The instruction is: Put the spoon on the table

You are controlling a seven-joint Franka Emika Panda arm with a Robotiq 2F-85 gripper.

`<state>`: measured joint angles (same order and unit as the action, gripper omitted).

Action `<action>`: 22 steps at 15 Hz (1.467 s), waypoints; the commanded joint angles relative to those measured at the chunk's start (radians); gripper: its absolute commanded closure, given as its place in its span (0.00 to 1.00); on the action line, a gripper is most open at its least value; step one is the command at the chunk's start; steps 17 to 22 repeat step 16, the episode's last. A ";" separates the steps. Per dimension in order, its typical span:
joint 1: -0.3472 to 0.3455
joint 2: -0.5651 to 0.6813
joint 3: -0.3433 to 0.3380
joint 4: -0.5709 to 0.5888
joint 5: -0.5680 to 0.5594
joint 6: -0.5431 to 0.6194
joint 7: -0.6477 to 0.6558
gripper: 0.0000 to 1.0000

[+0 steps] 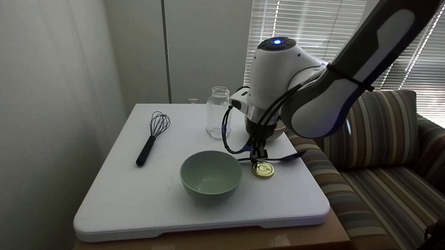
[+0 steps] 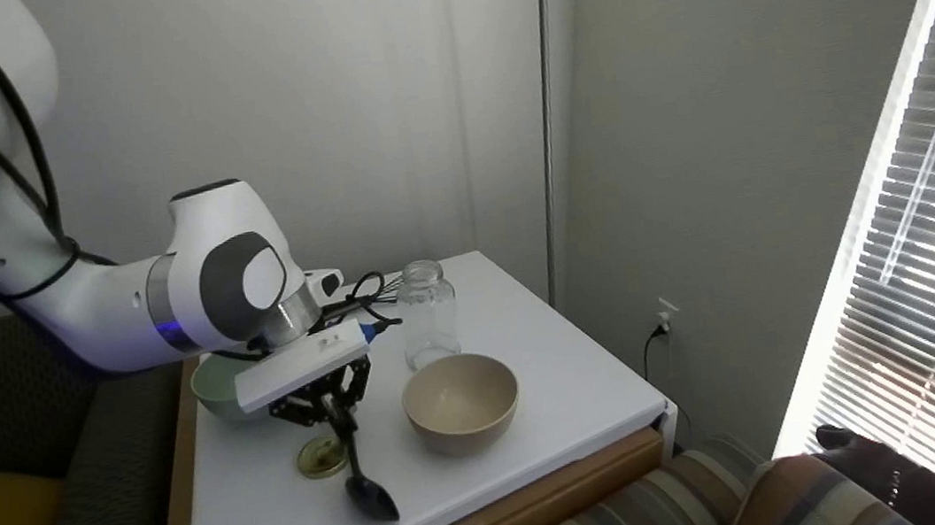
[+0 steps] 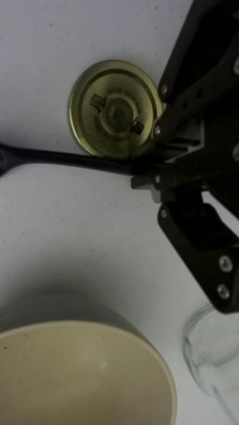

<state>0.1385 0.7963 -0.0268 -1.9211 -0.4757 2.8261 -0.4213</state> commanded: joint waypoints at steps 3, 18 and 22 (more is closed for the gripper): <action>0.064 -0.068 -0.049 -0.002 -0.067 -0.023 0.025 0.38; 0.009 -0.293 0.104 -0.032 -0.004 -0.288 -0.087 0.00; 0.009 -0.293 0.104 -0.032 -0.004 -0.288 -0.087 0.00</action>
